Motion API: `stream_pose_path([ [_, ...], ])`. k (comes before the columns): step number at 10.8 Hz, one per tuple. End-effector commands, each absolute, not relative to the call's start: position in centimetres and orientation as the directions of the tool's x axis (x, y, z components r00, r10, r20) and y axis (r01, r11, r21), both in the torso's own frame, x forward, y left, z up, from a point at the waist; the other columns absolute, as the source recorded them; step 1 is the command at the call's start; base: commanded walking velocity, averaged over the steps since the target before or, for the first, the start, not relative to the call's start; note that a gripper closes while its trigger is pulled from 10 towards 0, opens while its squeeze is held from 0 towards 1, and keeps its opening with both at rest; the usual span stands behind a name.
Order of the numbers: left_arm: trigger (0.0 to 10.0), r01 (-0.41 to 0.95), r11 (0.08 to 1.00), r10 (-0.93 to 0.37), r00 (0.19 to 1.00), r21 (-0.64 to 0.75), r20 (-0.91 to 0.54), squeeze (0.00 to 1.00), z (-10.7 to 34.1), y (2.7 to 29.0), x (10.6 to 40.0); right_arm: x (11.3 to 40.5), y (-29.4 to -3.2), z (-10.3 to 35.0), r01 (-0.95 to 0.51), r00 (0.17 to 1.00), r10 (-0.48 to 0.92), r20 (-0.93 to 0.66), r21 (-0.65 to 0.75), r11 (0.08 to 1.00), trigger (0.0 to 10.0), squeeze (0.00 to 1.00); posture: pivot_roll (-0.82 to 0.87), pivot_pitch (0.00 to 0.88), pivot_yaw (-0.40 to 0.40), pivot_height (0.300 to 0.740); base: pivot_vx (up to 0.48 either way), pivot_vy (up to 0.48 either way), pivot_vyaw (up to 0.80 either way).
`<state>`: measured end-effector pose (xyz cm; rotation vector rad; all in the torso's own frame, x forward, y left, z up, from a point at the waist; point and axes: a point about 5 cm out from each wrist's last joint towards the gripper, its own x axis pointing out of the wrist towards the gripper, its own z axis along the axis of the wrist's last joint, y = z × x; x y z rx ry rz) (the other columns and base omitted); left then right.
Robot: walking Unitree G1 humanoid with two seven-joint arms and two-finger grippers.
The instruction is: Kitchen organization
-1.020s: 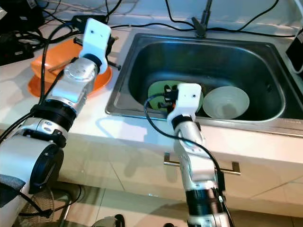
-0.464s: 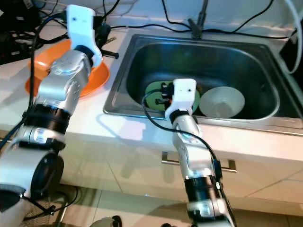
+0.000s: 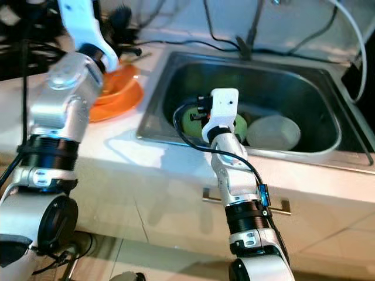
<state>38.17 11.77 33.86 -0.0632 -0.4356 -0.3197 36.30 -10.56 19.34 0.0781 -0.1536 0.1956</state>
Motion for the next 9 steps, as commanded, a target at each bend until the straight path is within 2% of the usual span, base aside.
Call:
stream_pose_path([
  [1,10.0,0.376,0.926,-0.333,0.797,0.016,0.504,0.0,35.4,11.6,37.0,36.8,-10.5,20.2,-0.207,0.962,0.191,0.194,0.067,0.976,10.0,0.0,0.17,0.0,-0.046,0.74,0.0,0.0,0.0],
  [2,10.0,0.434,0.901,-0.371,0.749,0.016,0.549,0.0,36.4,11.2,36.1,36.9,-10.6,20.5,-0.209,0.959,0.19,0.209,0.073,0.975,10.0,0.0,0.17,0.0,-0.044,0.74,0.0,0.0,0.0],
  [3,10.0,0.492,0.871,-0.409,0.714,0.009,0.568,0.0,36.7,10.7,35.5,37.1,-10.4,20.8,-0.22,0.955,0.196,0.224,0.088,0.972,10.0,1.0,0.17,0.0,-0.038,0.74,0.0,0.0,0.0],
  [5,10.0,0.605,0.796,-0.503,0.667,-0.007,0.549,0.0,35.3,9.0,34.6,37.1,-10.3,21.6,-0.237,0.941,0.206,0.267,0.089,0.967,10.0,1.0,0.17,0.0,-0.025,0.74,0.0,0.0,0.0],
  [9,10.0,0.663,0.742,-0.552,0.689,-0.1,0.469,0.0,31.8,8.1,34.7,36.7,-10.8,22.9,-0.284,0.909,0.248,0.335,0.06,0.957,10.0,1.0,0.15,0.0,0.002,0.74,0.0,0.0,0.0],
])
